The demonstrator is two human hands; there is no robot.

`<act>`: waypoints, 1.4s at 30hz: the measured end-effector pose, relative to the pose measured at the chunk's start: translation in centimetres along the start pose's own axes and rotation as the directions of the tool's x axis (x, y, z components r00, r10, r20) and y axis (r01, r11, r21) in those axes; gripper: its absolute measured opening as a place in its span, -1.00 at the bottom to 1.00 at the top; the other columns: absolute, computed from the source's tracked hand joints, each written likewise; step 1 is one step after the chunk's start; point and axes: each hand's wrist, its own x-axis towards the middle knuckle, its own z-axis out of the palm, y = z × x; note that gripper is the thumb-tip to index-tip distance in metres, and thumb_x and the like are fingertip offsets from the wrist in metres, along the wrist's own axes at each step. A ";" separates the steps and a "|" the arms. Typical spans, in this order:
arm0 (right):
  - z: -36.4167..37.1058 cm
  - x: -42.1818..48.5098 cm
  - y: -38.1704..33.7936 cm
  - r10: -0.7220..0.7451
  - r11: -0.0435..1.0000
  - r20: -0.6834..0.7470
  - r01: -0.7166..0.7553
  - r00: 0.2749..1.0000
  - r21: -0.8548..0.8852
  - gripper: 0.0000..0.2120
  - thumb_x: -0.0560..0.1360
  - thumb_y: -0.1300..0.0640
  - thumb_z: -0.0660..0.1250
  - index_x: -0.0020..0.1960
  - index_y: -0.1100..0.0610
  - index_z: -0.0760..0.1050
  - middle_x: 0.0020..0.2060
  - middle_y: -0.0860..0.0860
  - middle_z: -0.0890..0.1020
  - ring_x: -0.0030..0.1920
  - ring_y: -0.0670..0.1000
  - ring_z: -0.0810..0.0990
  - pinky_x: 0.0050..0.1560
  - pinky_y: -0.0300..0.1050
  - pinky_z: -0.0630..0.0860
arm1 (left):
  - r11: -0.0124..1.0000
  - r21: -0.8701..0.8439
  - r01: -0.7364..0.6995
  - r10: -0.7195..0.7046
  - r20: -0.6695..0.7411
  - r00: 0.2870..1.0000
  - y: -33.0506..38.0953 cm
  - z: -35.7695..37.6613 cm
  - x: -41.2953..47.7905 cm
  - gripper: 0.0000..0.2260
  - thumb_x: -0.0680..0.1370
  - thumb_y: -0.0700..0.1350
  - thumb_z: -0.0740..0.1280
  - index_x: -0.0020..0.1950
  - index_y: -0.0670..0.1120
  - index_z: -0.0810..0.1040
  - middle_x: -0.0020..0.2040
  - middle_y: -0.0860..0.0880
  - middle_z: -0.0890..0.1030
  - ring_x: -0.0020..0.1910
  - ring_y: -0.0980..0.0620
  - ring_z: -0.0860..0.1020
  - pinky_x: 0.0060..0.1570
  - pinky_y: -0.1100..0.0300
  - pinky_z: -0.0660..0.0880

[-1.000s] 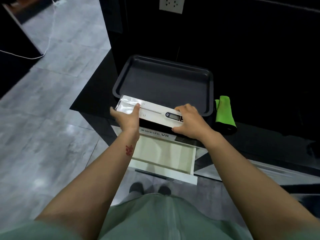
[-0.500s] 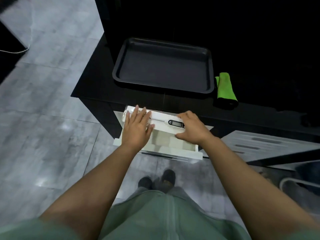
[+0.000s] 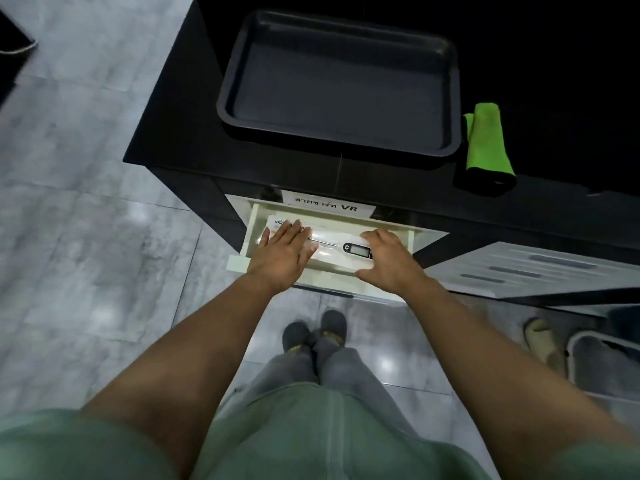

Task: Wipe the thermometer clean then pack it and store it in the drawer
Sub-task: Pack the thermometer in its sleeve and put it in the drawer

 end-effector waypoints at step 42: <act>3.7 2.8 0.2 0.025 0.997 0.113 -0.017 0.993 -0.077 -0.41 0.66 -0.08 0.02 0.58 0.15 -0.04 0.58 0.07 0.04 0.58 0.03 -0.04 0.55 -0.07 -0.05 | 0.947 -0.022 0.320 -0.303 0.264 0.916 -0.7 1.1 3.1 -0.40 0.63 0.24 -0.17 0.61 -0.01 -0.12 0.61 -0.06 -0.19 0.58 -0.08 -0.19 0.50 -0.12 -0.20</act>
